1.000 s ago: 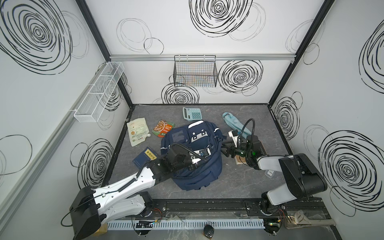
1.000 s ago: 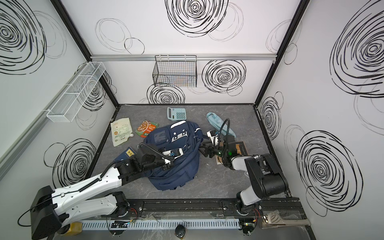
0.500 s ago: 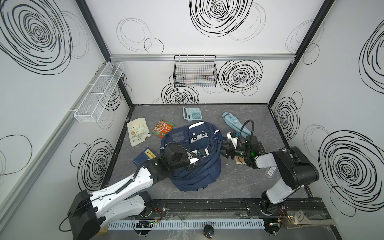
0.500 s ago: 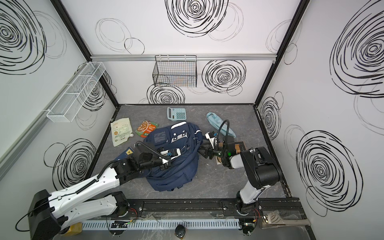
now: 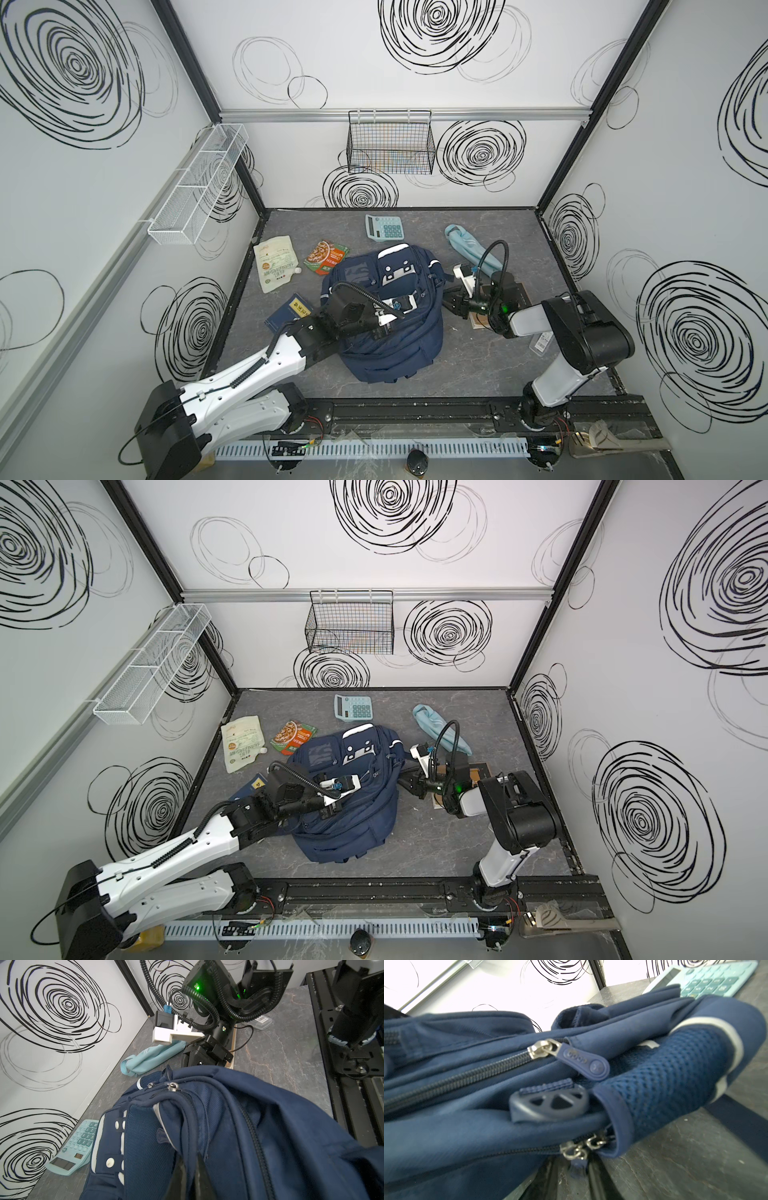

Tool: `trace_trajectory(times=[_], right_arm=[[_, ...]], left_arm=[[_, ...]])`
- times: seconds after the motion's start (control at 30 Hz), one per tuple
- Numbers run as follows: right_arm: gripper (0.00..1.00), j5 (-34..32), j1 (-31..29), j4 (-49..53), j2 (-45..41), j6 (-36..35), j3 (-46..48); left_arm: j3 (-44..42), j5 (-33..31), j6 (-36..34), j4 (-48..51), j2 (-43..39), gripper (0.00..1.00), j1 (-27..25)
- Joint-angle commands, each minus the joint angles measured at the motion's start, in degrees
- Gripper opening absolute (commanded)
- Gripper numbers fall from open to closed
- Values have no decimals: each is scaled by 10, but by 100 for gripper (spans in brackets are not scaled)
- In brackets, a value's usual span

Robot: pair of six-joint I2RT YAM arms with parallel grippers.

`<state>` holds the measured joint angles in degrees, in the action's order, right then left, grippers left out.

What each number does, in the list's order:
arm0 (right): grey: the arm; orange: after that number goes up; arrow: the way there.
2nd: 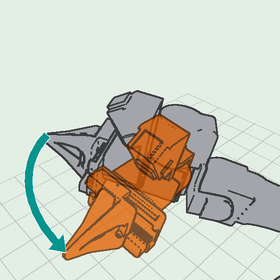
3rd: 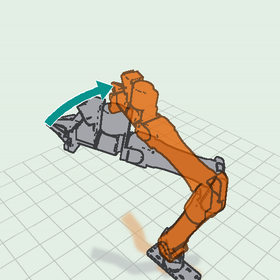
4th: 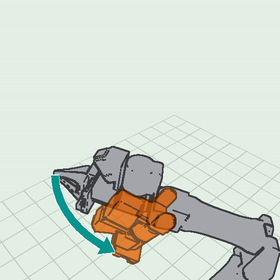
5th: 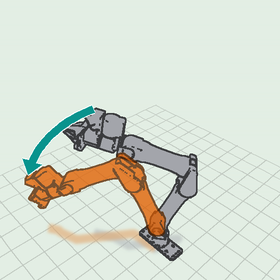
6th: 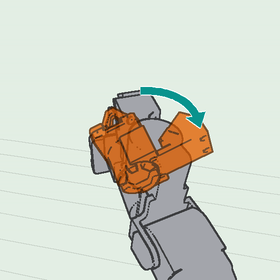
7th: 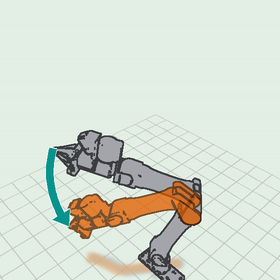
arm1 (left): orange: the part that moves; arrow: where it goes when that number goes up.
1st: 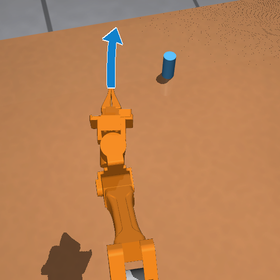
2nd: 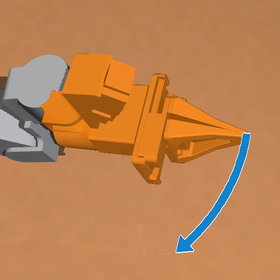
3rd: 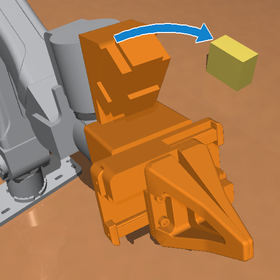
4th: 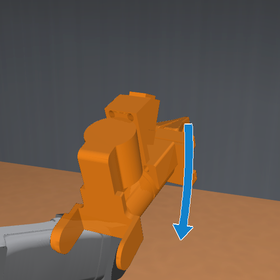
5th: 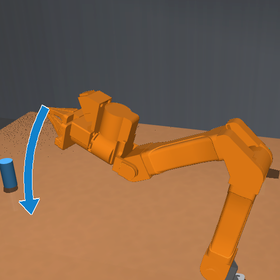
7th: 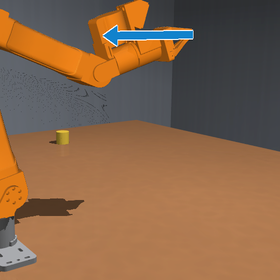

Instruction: Pack the student bag

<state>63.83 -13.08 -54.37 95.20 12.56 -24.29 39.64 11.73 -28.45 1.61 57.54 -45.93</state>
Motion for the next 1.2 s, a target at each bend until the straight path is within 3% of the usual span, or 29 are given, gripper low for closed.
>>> trace_trajectory(times=[0.0,0.2,0.4,0.67,1.17], right_arm=[[21,-11,-3,-23,-31,10,14],[13,-34,-3,-58,-31,42,46],[9,-6,-3,-80,6,72,29],[28,-5,-12,-112,8,72,24],[40,0,-12,-152,44,56,-4]], left_arm=[[12,7,-1,-131,-18,0,3],[8,-2,-2,-139,-29,0,3],[5,-2,0,-144,-31,0,3],[5,18,4,-144,-26,0,1],[4,29,3,-145,-23,0,1]])
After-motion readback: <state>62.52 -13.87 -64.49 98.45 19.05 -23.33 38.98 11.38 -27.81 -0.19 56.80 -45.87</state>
